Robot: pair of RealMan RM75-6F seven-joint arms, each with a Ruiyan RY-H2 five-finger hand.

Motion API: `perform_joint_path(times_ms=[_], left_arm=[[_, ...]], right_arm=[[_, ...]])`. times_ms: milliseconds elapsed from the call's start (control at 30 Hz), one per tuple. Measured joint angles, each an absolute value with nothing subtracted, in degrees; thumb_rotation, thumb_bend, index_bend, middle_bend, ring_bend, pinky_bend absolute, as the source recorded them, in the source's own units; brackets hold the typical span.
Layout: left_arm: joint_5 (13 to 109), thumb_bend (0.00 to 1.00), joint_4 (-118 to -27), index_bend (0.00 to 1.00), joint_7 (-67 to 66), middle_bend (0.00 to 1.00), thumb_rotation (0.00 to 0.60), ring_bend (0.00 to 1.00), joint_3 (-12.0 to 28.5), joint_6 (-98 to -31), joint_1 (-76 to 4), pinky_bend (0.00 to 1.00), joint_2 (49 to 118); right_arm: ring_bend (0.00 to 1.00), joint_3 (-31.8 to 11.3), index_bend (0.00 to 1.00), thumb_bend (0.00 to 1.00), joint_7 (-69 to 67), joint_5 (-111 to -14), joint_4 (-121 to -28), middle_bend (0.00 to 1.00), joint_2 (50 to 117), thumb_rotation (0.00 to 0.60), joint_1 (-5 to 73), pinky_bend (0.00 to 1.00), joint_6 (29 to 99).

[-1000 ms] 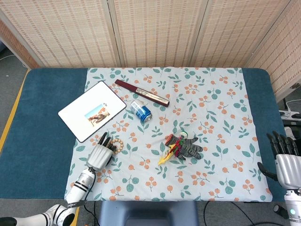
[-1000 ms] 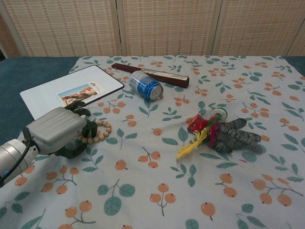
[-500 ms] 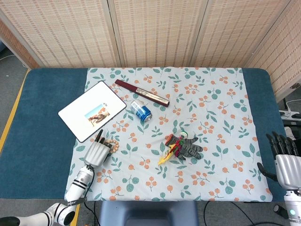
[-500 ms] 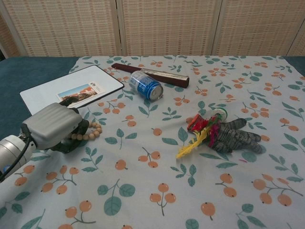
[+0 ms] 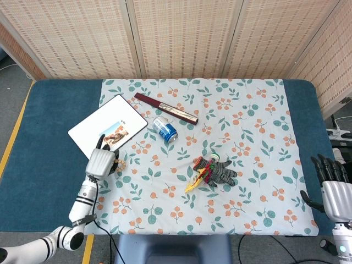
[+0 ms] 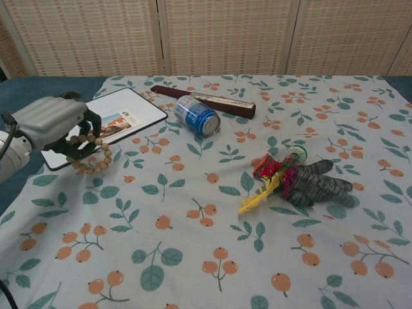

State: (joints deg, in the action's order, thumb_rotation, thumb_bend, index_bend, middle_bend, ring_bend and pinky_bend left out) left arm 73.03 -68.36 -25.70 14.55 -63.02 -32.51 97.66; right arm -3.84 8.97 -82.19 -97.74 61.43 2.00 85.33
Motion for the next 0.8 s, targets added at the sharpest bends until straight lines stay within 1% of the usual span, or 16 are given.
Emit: perform_joint_path(times_ms=[67,167,233,300,367,400,467,533,600,667,700,733,800], left_arm=[[68.3,0.55,-70.1,0.7,-25.4,0.74,0.6,0.38,17.1,-60.9,-33.1,0.02,96.1],[58.6,0.65,-72.4,0.7,-24.9,0.75,0.6,0.4,21.9,-57.9,-34.3,0.04,93.5],[50.9,0.69,-73.8,0.7,-24.6,0.77,0.6,0.41,25.1,-56.1,-35.0,0.05,91.6],[42.4,0.71,-75.1,0.7,-24.3,0.78,0.599,0.43,27.8,-54.2,-35.7,0.07,89.6],[34.7,0.72,-76.2,0.7,-23.8,0.78,0.57,0.44,29.8,-52.4,-36.1,0.08,87.6],[29.3,0.72,-77.0,0.7,-23.4,0.77,0.555,0.44,31.1,-51.0,-36.4,0.09,86.2],[20.8,0.71,-78.2,0.66,-22.2,0.74,0.509,0.44,32.9,-48.1,-36.7,0.09,83.9],[10.6,0.7,-79.2,0.62,-20.0,0.72,0.463,0.44,34.7,-43.8,-36.9,0.09,81.0],[0.9,0.7,-79.9,0.59,-16.9,0.7,0.45,0.44,36.4,-38.6,-37.1,0.09,78.1],[-6.2,0.7,-80.2,0.57,-13.3,0.68,0.44,0.43,37.7,-33.3,-37.2,0.09,75.7],[-9.8,0.7,-80.3,0.56,-10.5,0.66,0.438,0.42,38.5,-29.6,-37.1,0.08,74.3],[-12.0,0.7,-80.3,0.54,-8.4,0.62,0.44,0.39,39.1,-26.8,-37.0,0.08,73.5],[-14.9,0.69,-80.3,0.44,-4.0,0.52,0.443,0.31,40.2,-20.4,-36.5,0.07,71.9]], right_arm=[[0.0,-3.7,0.0,0.2,8.8,-82.4,-97.8,0.0,61.3,0.524,2.0,0.0,85.1],[0.0,-3.6,0.0,0.2,8.5,-82.5,-97.9,0.0,61.2,0.524,2.1,0.0,84.7],[0.0,-3.5,0.0,0.2,8.5,-82.5,-97.9,0.0,61.2,0.523,2.2,0.0,84.5],[0.0,-3.4,0.0,0.2,8.5,-82.6,-97.9,0.0,61.3,0.523,2.3,0.0,84.4],[0.0,-3.4,0.0,0.2,8.6,-82.6,-97.9,0.0,61.3,0.524,2.3,0.0,84.3],[0.0,-3.4,0.0,0.2,8.7,-82.6,-97.9,0.0,61.3,0.525,2.3,0.0,84.2],[0.0,-3.3,0.0,0.2,8.8,-82.7,-98.0,0.0,61.4,0.524,2.4,0.0,84.1],[0.0,-3.2,0.0,0.2,9.0,-82.9,-98.1,0.0,61.4,0.523,2.4,0.0,84.2],[0.0,-3.1,0.0,0.2,9.0,-83.0,-98.2,0.0,61.4,0.523,2.4,0.0,84.2],[0.0,-3.1,0.0,0.2,9.0,-83.0,-98.3,0.0,61.4,0.522,2.4,0.0,84.1],[0.0,-3.1,0.0,0.2,9.0,-83.0,-98.3,0.0,61.4,0.523,2.4,0.0,84.1],[0.0,-3.1,0.0,0.2,9.1,-82.9,-98.2,0.0,61.5,0.523,2.4,0.0,84.0],[0.0,-3.1,0.0,0.2,9.1,-82.8,-98.2,0.0,61.5,0.524,2.5,0.0,83.8]])
